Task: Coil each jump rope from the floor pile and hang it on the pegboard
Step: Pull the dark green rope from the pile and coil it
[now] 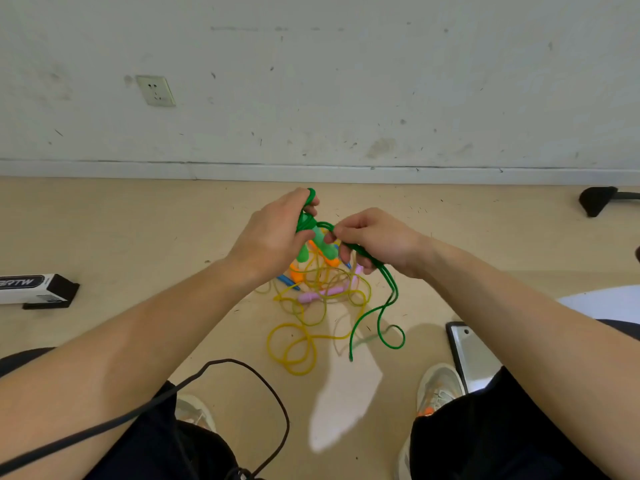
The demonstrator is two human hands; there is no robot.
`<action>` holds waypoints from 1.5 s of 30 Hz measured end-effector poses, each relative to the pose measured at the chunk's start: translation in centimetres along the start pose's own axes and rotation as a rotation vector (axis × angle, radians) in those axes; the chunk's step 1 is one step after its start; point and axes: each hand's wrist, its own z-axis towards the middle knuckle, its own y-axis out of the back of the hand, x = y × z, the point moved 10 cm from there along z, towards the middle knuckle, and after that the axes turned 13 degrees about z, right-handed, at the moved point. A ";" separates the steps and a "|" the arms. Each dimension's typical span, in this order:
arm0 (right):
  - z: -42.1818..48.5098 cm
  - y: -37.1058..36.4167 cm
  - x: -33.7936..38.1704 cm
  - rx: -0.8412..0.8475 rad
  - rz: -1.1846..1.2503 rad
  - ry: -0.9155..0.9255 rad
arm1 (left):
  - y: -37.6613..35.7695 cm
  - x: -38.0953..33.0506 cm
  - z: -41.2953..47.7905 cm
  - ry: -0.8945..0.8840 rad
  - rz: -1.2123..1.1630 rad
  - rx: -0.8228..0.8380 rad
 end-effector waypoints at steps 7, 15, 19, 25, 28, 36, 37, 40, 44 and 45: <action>-1.4 -2.2 1.2 -0.397 -0.455 0.380 | -1.6 3.1 -1.1 0.458 -0.574 -0.149; -2.2 -6.6 1.6 -0.412 -1.124 0.521 | -4.0 4.3 -2.6 0.811 -1.014 -0.088; -2.8 -6.9 1.6 -0.499 -1.155 0.532 | -3.7 4.3 -2.8 0.815 -1.018 -0.111; -2.0 -5.4 0.3 -0.351 -0.328 0.397 | -2.5 5.1 -2.1 0.821 -1.068 -0.172; -0.6 -4.6 -1.6 -0.214 0.153 0.235 | -2.0 5.6 -1.7 0.828 -1.141 -0.176; 0.5 -3.5 -2.4 0.082 0.377 0.007 | -1.1 6.0 -1.1 0.806 -1.313 -0.098; 0.7 -3.2 -2.6 0.084 0.362 0.010 | -1.2 5.9 -1.1 0.798 -1.314 -0.076; 0.9 -2.4 -2.9 0.076 0.361 0.015 | -1.1 5.6 -1.2 0.778 -1.287 -0.049; 0.8 -1.8 -2.3 0.052 0.347 0.070 | -0.4 5.8 -1.1 0.769 -1.219 -0.097; 0.8 -1.9 -2.1 0.053 0.317 0.101 | -0.3 5.9 -1.2 0.774 -1.220 -0.100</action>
